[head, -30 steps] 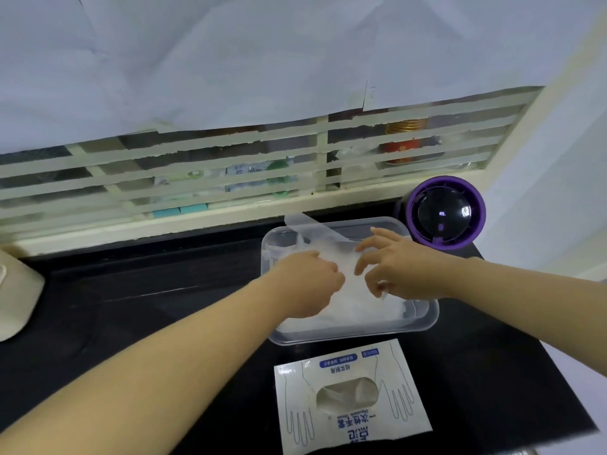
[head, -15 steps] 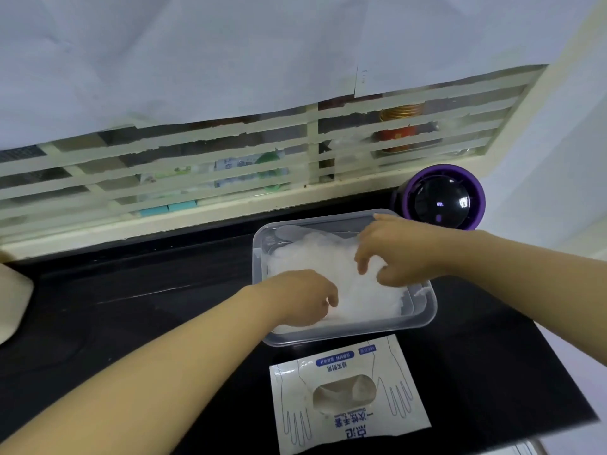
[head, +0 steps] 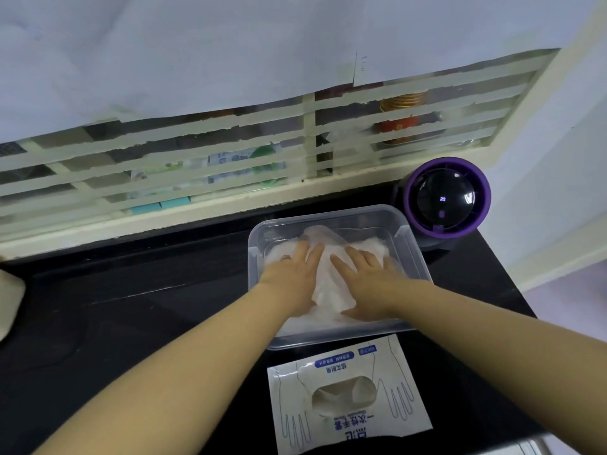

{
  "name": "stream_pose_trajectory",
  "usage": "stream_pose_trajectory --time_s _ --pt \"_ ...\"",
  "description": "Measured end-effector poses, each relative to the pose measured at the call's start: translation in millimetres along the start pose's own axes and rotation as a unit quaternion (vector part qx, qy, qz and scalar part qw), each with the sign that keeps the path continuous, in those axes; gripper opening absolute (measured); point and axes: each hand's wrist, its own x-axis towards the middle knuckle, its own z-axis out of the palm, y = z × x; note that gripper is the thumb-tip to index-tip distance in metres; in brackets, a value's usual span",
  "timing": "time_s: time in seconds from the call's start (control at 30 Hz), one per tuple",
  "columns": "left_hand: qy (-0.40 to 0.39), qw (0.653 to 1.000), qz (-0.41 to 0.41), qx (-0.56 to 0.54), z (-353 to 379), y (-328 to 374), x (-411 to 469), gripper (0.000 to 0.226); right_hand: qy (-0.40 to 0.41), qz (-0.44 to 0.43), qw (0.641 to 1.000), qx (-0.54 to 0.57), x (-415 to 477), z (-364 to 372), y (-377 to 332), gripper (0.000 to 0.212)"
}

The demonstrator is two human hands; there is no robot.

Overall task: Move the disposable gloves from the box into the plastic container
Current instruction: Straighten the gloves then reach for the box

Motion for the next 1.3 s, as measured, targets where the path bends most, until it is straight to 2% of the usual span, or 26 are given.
stream_pose_trajectory --time_s 0.13,0.27,0.33,0.5,0.57,0.67,0.7,0.77,0.87,1.13,1.3 --pt "-0.057 0.998 -0.019 -0.007 -2 5 6 0.103 -0.005 -0.014 0.998 0.062 -4 -8 -4 0.096" --pt "-0.084 0.995 -0.048 0.001 -5 10 5 0.104 -0.035 -0.009 0.997 0.07 -11 -15 -8 0.094" --pt "-0.077 0.994 -0.059 0.04 -9 13 3 0.095 -0.052 0.004 0.997 0.064 -12 -16 -9 0.092" --pt "-0.086 0.98 -0.058 0.168 -24 21 -10 0.055 -0.071 0.022 0.996 0.041 -7 -18 -12 0.093" --pt "-0.049 0.98 -0.027 0.193 -33 22 -15 0.047 -0.073 0.017 0.997 0.031 -4 -17 -13 0.093" --pt "0.035 0.989 0.066 0.125 -34 20 -14 0.062 -0.063 -0.004 0.998 0.024 0 -15 -12 0.093" --pt "0.027 0.993 0.087 0.071 -30 17 -11 0.074 -0.056 -0.01 0.998 0.023 -1 -16 -11 0.093" --pt "-0.045 0.996 0.076 0.004 -21 8 -5 0.092 -0.045 -0.007 0.999 0.028 -4 -20 -9 0.096" --pt "-0.108 0.992 0.045 0.035 -5 -2 0 0.094 -0.067 0.019 0.997 0.04 -11 -24 -10 0.095" --pt "-0.118 0.992 0.028 0.016 11 9 10 0.099 -0.128 0.092 0.987 0.038 8 -14 -16 0.11" --pt "-0.121 0.992 0.023 0.005 24 9 18 0.097 -0.115 0.123 0.985 0.021 18 0 -17 0.111"
